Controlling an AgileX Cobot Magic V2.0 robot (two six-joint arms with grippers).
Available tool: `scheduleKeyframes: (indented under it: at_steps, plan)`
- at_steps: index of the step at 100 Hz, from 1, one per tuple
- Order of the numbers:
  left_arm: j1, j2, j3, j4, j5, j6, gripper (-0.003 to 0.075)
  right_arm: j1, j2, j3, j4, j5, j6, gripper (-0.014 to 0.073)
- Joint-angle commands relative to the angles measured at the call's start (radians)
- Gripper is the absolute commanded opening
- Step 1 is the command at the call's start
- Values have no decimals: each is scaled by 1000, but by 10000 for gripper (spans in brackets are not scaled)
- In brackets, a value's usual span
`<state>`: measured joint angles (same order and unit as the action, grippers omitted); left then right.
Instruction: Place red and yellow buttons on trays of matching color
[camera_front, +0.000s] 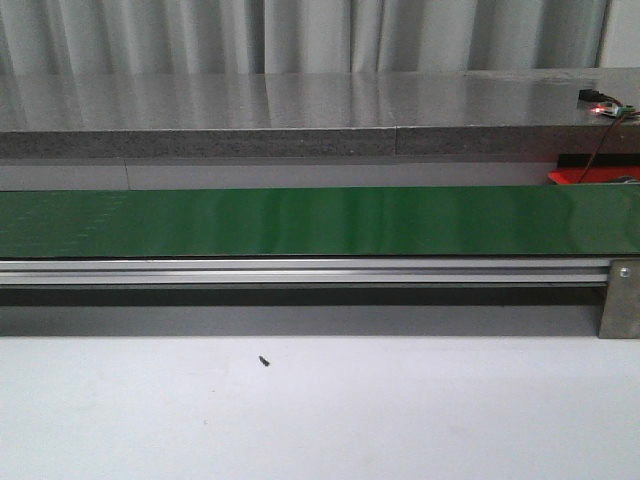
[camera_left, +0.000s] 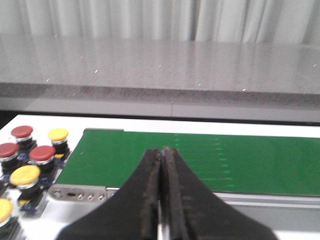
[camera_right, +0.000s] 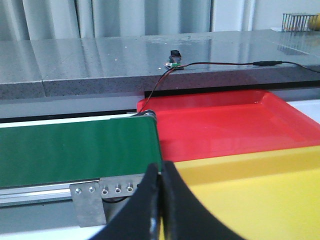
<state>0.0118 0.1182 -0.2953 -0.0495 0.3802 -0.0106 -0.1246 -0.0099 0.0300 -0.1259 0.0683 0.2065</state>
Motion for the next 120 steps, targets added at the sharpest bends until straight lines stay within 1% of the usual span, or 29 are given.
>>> scheduleKeyframes:
  at_steps: [1,14,18,22,27,30,31,33,35,37,39,42,44,49,54,74,81,90,102,120]
  plan:
    - [19,95,-103,-8,-9,0,-19,-3,-19,-19,-10,-79,-3,-57]
    - [34,201,-184,-8,26,0,-11,-3,-19,-19,-10,-79,-3,-57]
    - [35,234,-206,-8,27,0,14,-3,-19,-19,-10,-79,-3,-57]
    - [35,265,-226,-8,27,0,60,-3,-19,-19,-10,-79,-3,-57]
    - [35,300,-246,-8,33,0,145,-3,-19,-19,-10,-79,-3,-57]
    - [35,320,-261,-8,35,0,225,-3,-19,-19,-10,-79,-3,-57]
    - [35,325,-261,-8,38,0,225,-3,-19,-19,-10,-79,-3,-57]
    - [35,345,-271,-8,40,0,297,-3,-19,-19,-10,-79,-3,-57]
    - [35,354,-276,-8,40,0,334,-3,-19,-19,-10,-79,-3,-57]
    - [35,369,-285,-8,44,0,406,-3,-19,-19,-10,-79,-3,-57]
    - [35,383,-289,-8,47,0,440,-3,-19,-19,-10,-79,-3,-57]
    - [35,402,-300,-8,52,0,512,-3,-19,-19,-10,-79,-3,-57]
    - [35,415,-305,-8,54,0,547,-3,-19,-19,-10,-79,-3,-57]
    - [35,441,-313,-8,54,0,603,-3,-19,-19,-10,-79,-3,-57]
    - [35,458,-316,-8,49,0,619,-3,-19,-19,-10,-79,-3,-57]
    - [35,516,-316,-8,45,0,618,-3,-19,-19,-10,-79,-3,-57]
    - [47,537,-326,-5,64,-17,618,-3,-19,-19,-10,-79,-3,-57]
    - [97,585,-359,2,121,-87,618,-3,-19,-19,-10,-79,-3,-57]
    - [183,652,-401,-15,158,-100,618,-3,-19,-19,-10,-79,-3,-57]
    - [336,760,-464,-28,258,-129,618,-3,-19,-19,-10,-79,-3,-57]
